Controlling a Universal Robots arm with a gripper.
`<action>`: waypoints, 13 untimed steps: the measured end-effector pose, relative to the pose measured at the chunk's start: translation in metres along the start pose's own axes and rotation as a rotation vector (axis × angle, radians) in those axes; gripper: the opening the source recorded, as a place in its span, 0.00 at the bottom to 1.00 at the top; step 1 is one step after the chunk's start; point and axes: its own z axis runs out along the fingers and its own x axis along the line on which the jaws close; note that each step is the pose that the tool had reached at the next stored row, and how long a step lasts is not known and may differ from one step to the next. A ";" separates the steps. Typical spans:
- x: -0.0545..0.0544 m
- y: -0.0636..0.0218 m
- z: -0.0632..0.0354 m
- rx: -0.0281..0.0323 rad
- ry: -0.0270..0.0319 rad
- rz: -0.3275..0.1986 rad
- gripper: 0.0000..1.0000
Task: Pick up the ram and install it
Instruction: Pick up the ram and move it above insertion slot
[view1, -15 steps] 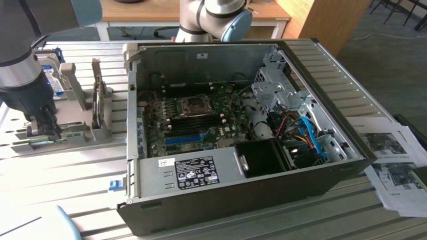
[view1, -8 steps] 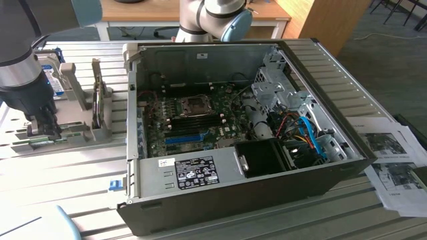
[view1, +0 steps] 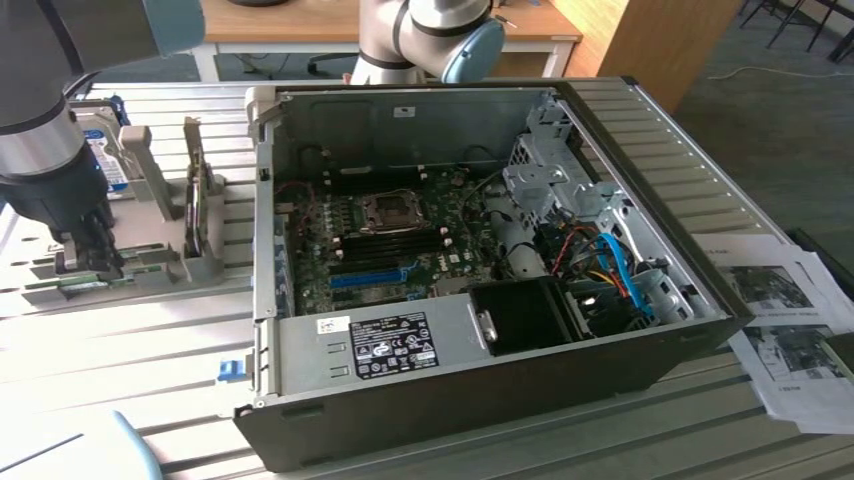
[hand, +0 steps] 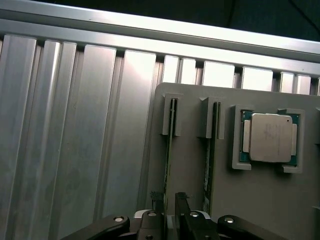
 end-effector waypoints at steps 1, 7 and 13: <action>0.000 0.0000 0.0004 -0.0001 0.0000 0.000 0.23; 0.000 -0.0001 0.0009 0.0000 -0.0001 0.000 0.23; 0.000 -0.0028 0.0008 0.0000 0.0000 0.000 0.23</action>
